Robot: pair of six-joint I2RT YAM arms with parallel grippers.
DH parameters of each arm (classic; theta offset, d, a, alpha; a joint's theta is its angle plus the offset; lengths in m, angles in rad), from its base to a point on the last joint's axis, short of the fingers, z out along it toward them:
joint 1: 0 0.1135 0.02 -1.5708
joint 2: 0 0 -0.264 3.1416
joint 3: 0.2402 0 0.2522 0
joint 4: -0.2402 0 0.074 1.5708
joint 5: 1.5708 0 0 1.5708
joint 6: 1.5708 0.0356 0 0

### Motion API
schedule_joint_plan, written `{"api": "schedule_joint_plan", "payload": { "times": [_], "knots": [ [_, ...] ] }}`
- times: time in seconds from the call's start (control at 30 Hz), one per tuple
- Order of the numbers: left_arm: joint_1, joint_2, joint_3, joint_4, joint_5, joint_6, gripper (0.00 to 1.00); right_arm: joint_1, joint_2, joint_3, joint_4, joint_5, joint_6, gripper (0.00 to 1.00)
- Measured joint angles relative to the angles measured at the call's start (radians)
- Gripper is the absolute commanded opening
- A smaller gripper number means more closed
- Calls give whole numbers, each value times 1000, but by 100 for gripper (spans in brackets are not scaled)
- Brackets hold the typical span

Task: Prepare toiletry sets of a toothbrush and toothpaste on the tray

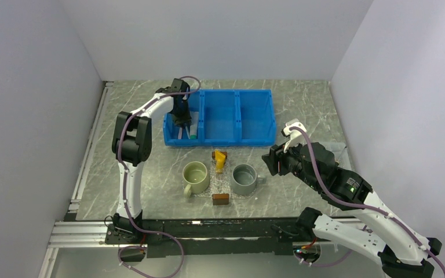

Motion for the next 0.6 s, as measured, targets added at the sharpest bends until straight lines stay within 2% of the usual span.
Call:
{"api": "schedule_joint_plan", "payload": {
  "times": [0.17, 0.3, 0.5, 0.6],
  "knots": [
    [0, 2, 3, -6, -6, 3, 23, 0, 0, 0, 0, -1, 0, 54],
    [2, 2, 3, -11, -18, 10, 19, 0, 0, 0, 0, -11, 0, 54],
    [2, 2, 3, -13, -19, 18, 0, -1, 0, 0, 0, -23, 1, 54],
    [1, 2, 5, -15, -21, 25, 0, -1, 0, 0, 0, -26, 2, 54]
  ]
}}
